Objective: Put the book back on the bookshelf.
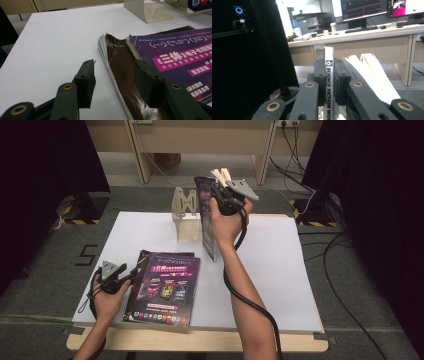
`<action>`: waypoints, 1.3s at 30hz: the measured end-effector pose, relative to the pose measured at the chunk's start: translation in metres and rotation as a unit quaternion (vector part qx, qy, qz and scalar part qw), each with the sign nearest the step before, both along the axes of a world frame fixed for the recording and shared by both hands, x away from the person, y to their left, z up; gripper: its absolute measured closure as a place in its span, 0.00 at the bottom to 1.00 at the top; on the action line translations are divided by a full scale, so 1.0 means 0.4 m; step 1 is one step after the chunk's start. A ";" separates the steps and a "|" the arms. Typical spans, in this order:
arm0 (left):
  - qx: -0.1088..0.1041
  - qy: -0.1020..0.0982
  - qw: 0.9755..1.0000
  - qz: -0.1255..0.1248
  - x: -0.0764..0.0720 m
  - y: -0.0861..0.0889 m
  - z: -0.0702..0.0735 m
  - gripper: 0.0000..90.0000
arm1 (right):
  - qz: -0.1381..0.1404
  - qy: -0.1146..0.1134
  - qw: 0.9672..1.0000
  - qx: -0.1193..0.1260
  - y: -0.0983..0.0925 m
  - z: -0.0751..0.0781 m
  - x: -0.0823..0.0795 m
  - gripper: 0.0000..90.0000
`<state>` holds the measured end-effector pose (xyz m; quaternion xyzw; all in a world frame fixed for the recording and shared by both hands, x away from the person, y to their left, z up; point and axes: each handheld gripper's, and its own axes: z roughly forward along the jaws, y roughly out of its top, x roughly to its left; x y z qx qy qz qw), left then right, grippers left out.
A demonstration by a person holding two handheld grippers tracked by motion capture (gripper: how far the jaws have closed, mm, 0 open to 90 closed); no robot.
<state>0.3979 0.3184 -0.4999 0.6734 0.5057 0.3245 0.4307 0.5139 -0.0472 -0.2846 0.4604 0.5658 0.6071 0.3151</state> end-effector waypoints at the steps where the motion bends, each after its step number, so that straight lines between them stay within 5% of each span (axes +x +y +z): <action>1: 0.000 0.000 1.000 0.000 0.000 0.000 0.000 0.57 | -0.001 0.000 1.000 -0.001 0.001 0.001 0.002 0.93; 39: 0.001 0.000 1.000 -0.002 0.000 0.000 0.000 0.57 | -0.019 -0.001 1.000 -0.010 0.050 -0.012 0.104 0.93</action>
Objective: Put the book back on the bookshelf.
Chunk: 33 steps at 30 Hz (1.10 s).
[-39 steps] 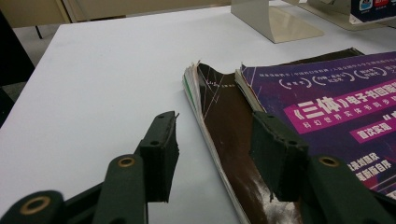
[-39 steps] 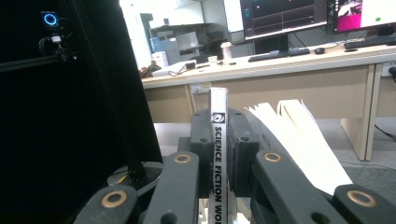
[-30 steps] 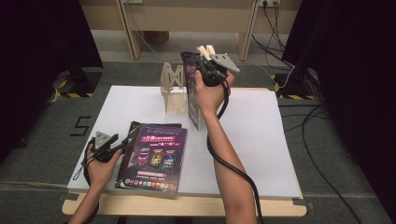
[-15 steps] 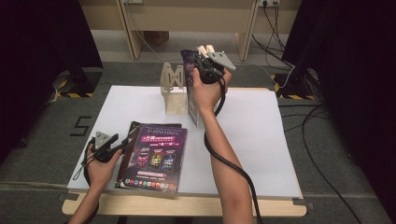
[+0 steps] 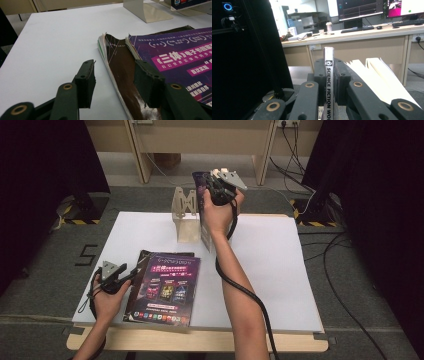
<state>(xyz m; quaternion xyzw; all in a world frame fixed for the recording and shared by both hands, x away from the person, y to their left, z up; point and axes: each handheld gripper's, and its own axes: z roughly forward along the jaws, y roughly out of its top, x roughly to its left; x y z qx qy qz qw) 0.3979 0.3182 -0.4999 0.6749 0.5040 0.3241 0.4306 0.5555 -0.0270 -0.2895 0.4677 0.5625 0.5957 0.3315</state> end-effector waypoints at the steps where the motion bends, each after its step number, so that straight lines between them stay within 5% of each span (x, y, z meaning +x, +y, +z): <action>1: 0.001 0.000 1.000 0.000 0.000 0.000 0.000 0.57 | -0.001 0.001 1.000 -0.002 0.001 0.001 0.003 0.93; 22: -0.001 0.001 1.000 0.000 0.000 0.001 0.000 0.57 | -0.014 -0.019 0.999 -0.028 0.028 -0.019 0.044 0.93; 33: 0.000 0.000 1.000 -0.001 0.000 0.000 0.000 0.57 | -0.006 -0.030 0.998 -0.052 0.029 -0.031 -0.014 0.93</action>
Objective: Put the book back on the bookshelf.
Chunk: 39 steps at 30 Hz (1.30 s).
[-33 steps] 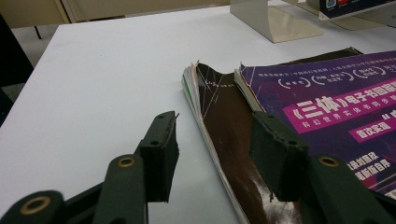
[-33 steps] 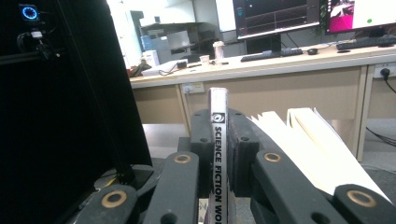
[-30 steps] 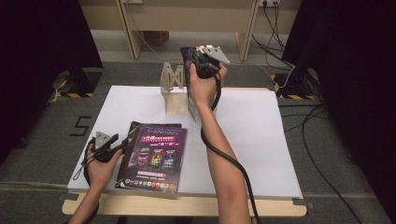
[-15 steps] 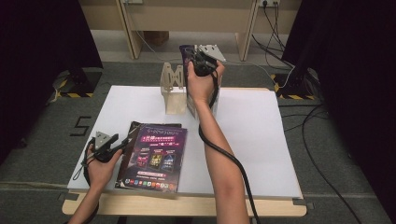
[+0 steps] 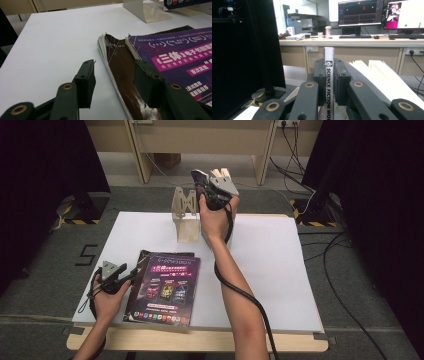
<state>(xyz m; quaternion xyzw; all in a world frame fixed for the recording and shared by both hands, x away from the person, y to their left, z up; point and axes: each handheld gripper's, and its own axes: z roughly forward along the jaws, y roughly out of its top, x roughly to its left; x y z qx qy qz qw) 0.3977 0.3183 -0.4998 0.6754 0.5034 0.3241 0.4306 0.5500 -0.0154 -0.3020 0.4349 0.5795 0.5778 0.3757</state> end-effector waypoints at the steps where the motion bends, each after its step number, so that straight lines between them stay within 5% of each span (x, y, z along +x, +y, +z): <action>1: 0.001 0.000 1.000 0.000 0.000 0.000 0.000 0.57 | -0.001 -0.001 1.000 0.000 -0.001 -0.003 -0.012 0.93; 19: 0.004 -0.001 1.000 0.001 -0.001 -0.002 0.000 0.57 | 0.025 0.017 0.999 -0.035 -0.071 -0.041 -0.155 0.92; 39: 0.011 -0.001 1.000 0.002 -0.003 -0.005 0.001 0.57 | 0.035 0.055 0.996 -0.056 -0.133 -0.061 -0.227 0.91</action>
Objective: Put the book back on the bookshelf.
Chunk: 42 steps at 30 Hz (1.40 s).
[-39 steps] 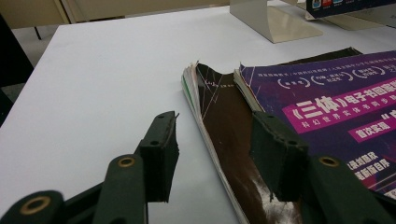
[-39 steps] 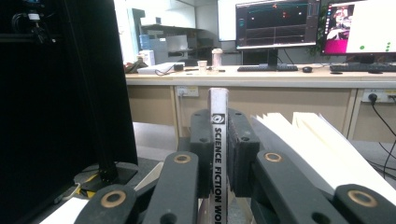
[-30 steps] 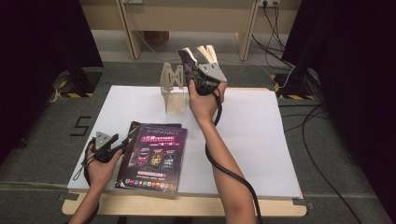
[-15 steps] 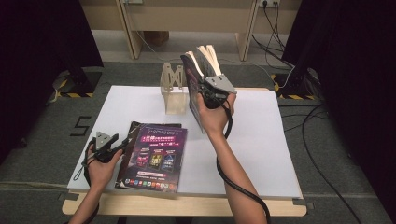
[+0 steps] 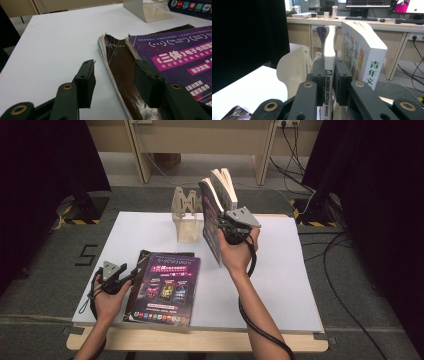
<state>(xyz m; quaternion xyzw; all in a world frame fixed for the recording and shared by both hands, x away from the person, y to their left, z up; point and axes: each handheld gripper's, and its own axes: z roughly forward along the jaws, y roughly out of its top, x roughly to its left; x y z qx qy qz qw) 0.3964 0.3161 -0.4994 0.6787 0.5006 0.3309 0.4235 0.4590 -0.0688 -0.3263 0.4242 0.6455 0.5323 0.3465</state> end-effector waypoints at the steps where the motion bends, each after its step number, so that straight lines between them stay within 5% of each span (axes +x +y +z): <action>1: 0.000 0.000 1.000 0.000 0.000 0.000 0.000 0.57 | 0.001 0.000 1.000 -0.002 -0.001 0.000 0.000 0.91; 27: 0.000 0.000 1.000 0.000 0.000 0.000 0.000 0.57 | -0.017 0.031 0.999 -0.015 0.009 0.018 0.054 0.84; 42: -0.002 -0.001 1.000 -0.001 0.001 0.001 0.000 0.57 | -0.028 0.034 0.999 -0.007 0.014 0.017 0.067 0.92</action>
